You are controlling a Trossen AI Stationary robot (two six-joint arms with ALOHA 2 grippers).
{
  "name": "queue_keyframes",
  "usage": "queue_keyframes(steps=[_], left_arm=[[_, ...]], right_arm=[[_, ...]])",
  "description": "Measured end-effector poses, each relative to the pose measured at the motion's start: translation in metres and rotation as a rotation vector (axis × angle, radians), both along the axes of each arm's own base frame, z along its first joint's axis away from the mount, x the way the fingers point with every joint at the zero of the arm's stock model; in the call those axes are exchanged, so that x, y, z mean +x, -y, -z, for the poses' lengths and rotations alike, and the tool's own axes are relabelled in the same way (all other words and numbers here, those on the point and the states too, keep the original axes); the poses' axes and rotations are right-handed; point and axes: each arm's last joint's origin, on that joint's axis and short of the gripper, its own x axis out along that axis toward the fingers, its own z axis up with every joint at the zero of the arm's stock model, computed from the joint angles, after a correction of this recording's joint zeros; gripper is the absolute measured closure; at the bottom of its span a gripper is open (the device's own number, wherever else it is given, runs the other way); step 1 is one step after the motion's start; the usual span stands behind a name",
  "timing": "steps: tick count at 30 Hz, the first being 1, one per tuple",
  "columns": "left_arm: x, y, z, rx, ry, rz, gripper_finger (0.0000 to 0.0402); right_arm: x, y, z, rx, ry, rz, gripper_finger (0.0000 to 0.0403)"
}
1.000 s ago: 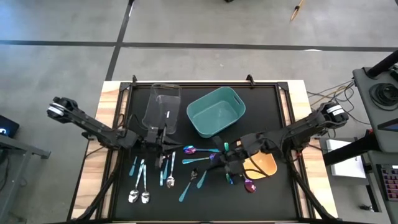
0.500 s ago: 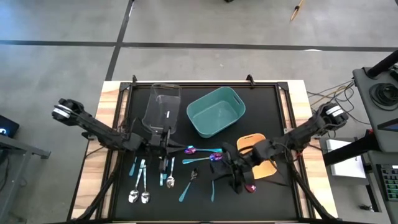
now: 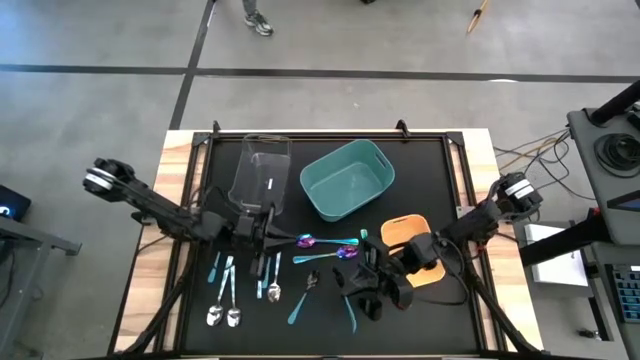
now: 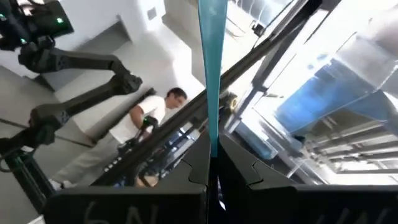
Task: Sort silverware by color (type)
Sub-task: Put the black spoon into the yellow bin
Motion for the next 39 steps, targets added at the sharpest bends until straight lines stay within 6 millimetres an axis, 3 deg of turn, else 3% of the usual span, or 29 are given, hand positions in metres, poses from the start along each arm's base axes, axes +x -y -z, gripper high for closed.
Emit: queue_keyframes(steps=[4,8,14,18,25,32,36,39], left_arm=[[-0.002,0.001,-0.004,0.038,0.025,0.058,0.0401],[-0.003,0.001,-0.005,0.063,0.032,0.05,0.0401],[-0.004,0.0,-0.005,0.1,0.033,0.039,0.0401],[-0.006,-0.001,-0.009,0.117,0.051,0.03,0.0401],[-0.01,-0.002,-0.014,0.12,0.061,0.025,0.0401],[-0.011,-0.003,-0.014,0.122,0.06,0.016,0.0401],[-0.01,-0.004,-0.014,0.122,0.06,0.015,0.0401],[-0.01,-0.004,-0.015,0.126,0.063,0.012,0.0401]], right_arm=[[-0.008,-0.003,-0.001,0.051,0.036,0.156,0.0394],[-0.021,-0.004,-0.01,0.231,0.032,0.456,0.0394],[-0.034,0.006,-0.017,0.491,-0.168,0.946,0.0394],[-0.042,0.013,-0.021,0.541,-0.281,1.141,0.0394],[-0.071,0.016,-0.032,0.595,-0.291,1.092,0.0394],[-0.105,0.039,-0.048,0.592,-0.239,1.03,0.0394],[-0.127,0.055,-0.042,0.604,-0.192,0.943,0.0394],[-0.139,0.066,-0.027,0.665,-0.148,0.761,0.0394]])
